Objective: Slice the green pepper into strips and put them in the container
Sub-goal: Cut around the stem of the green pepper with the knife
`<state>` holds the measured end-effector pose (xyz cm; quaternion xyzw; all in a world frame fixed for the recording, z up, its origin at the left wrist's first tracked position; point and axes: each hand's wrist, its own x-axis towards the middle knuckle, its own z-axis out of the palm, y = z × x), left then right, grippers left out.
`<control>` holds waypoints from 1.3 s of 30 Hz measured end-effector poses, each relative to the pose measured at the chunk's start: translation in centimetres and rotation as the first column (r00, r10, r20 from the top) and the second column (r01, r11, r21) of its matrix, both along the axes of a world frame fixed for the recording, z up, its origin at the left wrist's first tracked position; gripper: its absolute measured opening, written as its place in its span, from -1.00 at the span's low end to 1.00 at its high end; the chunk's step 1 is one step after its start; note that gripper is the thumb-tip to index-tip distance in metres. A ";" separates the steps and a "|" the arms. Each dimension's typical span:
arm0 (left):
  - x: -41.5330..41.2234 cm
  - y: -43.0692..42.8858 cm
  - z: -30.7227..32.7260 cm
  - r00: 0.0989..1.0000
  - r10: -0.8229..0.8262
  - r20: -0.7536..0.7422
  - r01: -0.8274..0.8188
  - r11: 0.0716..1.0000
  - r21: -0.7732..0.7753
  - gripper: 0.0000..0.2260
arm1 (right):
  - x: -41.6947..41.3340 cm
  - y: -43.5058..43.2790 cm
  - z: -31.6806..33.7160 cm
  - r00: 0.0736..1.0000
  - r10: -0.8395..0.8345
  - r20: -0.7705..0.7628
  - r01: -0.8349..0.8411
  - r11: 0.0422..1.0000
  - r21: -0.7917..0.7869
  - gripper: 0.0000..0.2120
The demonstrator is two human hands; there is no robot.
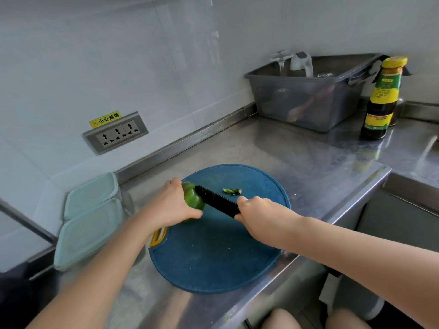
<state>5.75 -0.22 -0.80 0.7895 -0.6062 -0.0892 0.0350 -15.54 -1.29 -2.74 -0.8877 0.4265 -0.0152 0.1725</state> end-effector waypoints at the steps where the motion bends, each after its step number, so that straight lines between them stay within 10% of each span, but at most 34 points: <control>1: -0.1 0.0 0.0 1.000 0.006 0.008 -0.006 1.000 -0.003 -0.40 | 0.0 0.1 0.0 1.000 -0.007 0.003 0.007 1.000 0.000 -0.83; 39: -6.6 2.4 -3.0 0.887 0.273 0.373 -0.145 0.930 -0.337 -0.32 | 0.6 1.3 -0.6 0.985 -0.156 0.076 0.159 0.987 -0.032 -0.96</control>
